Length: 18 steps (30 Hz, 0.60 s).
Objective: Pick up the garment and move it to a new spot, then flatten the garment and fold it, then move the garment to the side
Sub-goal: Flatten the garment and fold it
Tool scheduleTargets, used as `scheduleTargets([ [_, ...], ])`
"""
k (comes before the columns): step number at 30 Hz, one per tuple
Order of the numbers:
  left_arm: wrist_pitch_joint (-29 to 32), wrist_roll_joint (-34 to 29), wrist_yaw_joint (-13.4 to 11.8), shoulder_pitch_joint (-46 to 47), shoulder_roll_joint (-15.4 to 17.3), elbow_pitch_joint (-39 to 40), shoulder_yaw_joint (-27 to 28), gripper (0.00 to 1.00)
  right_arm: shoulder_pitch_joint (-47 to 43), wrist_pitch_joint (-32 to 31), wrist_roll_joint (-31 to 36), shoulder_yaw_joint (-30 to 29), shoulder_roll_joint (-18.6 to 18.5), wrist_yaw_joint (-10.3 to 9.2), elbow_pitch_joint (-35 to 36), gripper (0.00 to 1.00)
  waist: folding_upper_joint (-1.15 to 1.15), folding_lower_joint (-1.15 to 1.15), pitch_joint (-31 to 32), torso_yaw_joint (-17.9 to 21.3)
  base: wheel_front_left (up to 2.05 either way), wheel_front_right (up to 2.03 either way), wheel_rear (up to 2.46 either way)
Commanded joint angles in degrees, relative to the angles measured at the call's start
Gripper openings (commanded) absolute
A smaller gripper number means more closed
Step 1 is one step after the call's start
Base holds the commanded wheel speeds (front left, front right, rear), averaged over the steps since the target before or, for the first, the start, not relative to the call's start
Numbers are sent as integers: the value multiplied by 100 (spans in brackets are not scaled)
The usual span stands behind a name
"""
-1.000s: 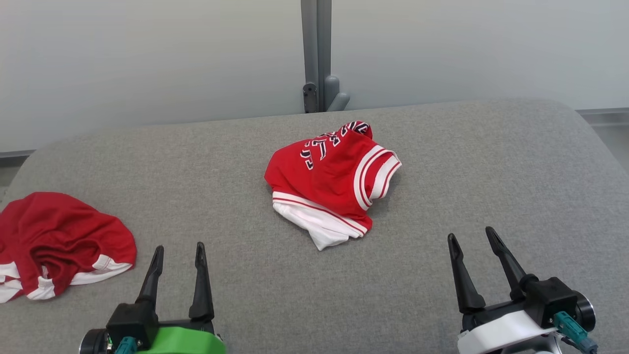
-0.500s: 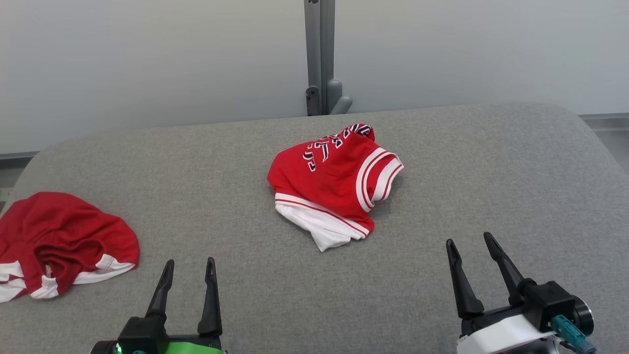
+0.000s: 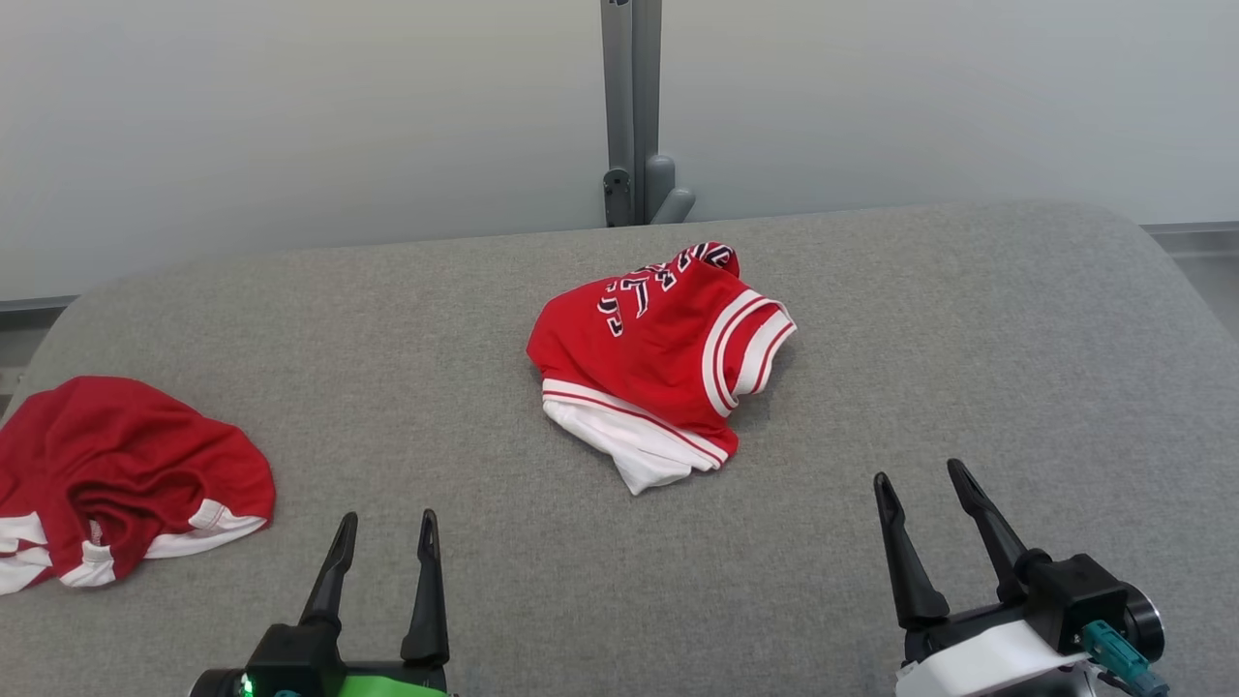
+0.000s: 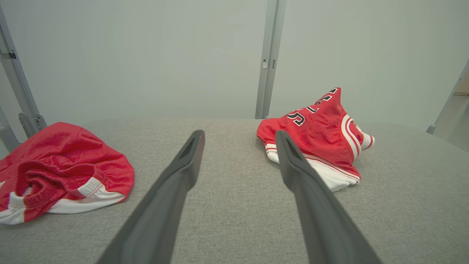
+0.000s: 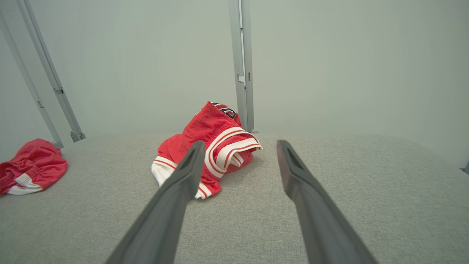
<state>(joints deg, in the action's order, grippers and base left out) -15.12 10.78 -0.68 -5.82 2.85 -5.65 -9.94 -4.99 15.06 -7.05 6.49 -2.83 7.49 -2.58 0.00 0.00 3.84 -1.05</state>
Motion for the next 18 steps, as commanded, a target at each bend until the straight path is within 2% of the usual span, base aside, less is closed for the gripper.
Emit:
scheduleTargets([
  [1,-1,-28,-3,9,8,-4,-6,100,31,21,-34,4,-12,0,-12,100,0,0,1,3,0,0,0],
  [18,-1,111,-82,142,8,-39,35,100,63,20,-106,22,-12,0,-18,100,0,0,-27,48,0,0,0],
])
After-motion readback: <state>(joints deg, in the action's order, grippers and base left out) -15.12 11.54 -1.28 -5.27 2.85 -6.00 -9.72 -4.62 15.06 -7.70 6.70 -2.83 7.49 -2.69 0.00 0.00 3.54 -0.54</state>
